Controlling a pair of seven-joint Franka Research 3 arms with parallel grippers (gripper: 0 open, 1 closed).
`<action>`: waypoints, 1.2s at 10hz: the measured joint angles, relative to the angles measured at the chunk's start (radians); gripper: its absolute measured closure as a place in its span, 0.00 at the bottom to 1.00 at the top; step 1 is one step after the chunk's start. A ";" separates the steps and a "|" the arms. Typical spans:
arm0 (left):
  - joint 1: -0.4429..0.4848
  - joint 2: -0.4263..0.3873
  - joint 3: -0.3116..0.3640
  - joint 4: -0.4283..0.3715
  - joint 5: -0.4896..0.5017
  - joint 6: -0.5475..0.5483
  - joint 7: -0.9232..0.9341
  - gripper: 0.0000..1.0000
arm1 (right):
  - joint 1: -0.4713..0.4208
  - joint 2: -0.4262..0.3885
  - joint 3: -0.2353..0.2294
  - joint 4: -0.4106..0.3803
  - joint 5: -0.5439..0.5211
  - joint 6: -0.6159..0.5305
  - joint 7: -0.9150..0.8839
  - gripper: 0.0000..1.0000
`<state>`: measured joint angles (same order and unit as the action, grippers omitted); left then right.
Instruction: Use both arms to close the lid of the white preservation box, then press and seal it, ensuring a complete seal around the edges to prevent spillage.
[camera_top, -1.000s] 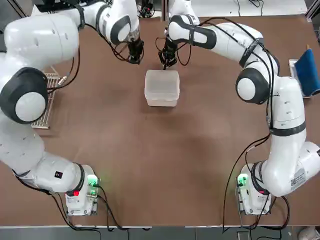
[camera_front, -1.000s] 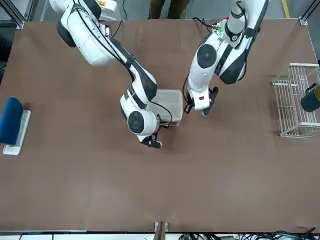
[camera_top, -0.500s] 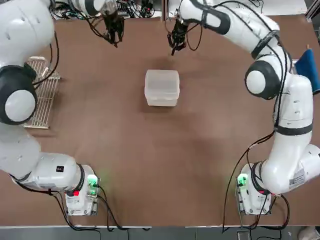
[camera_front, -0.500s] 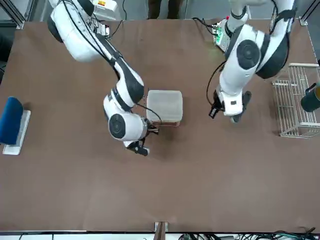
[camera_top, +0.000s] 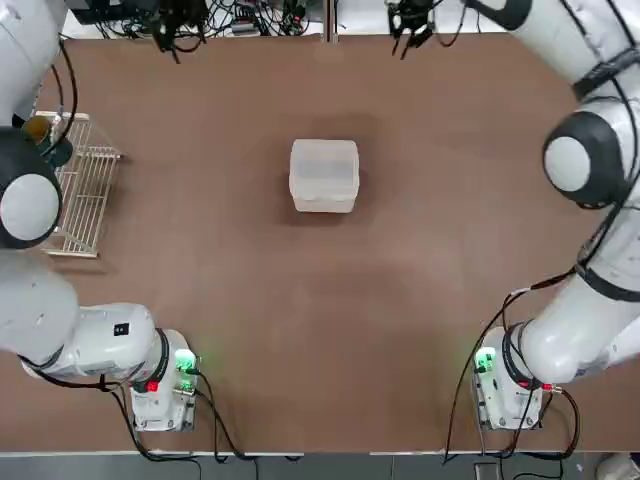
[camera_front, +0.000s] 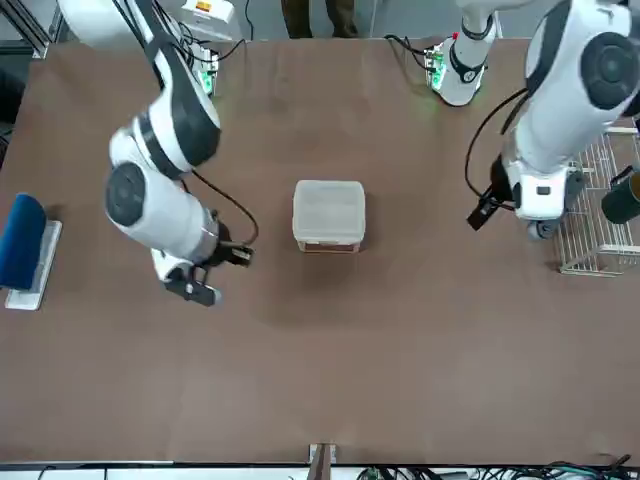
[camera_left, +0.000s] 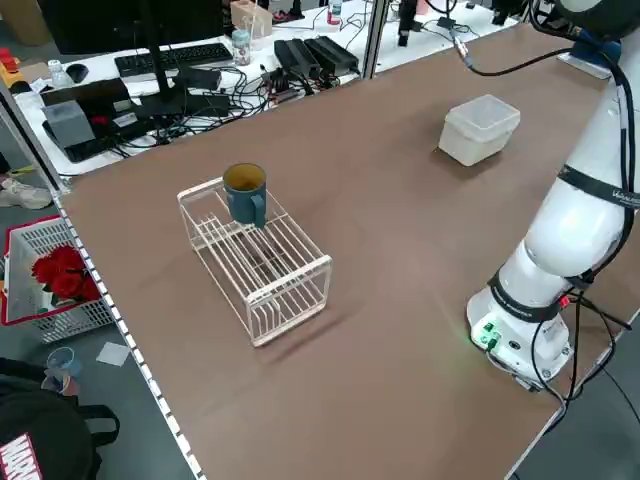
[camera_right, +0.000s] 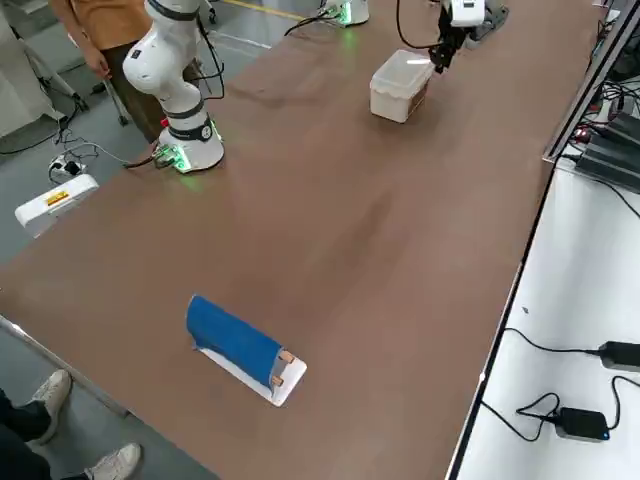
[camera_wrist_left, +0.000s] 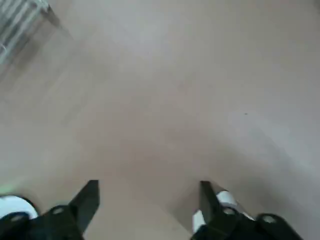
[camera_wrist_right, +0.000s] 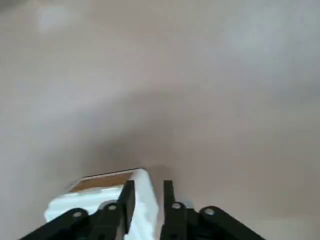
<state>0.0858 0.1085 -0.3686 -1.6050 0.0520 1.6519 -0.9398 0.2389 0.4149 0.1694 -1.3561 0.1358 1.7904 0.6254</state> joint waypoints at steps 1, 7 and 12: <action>0.002 -0.019 0.030 0.008 -0.008 -0.028 0.114 0.00 | -0.002 -0.077 -0.041 -0.069 0.000 0.000 -0.062 0.50; -0.008 -0.166 0.219 0.063 -0.093 -0.173 0.658 0.00 | -0.081 -0.432 -0.299 -0.325 -0.054 -0.059 -0.459 0.00; -0.077 -0.076 0.232 0.154 -0.062 -0.212 0.685 0.00 | -0.230 -0.477 -0.215 -0.310 -0.139 -0.116 -0.547 0.00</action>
<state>0.0088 0.0329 -0.1362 -1.4511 -0.0102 1.4403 -0.2548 0.0088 -0.0626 -0.0452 -1.6658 -0.0033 1.6746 0.0784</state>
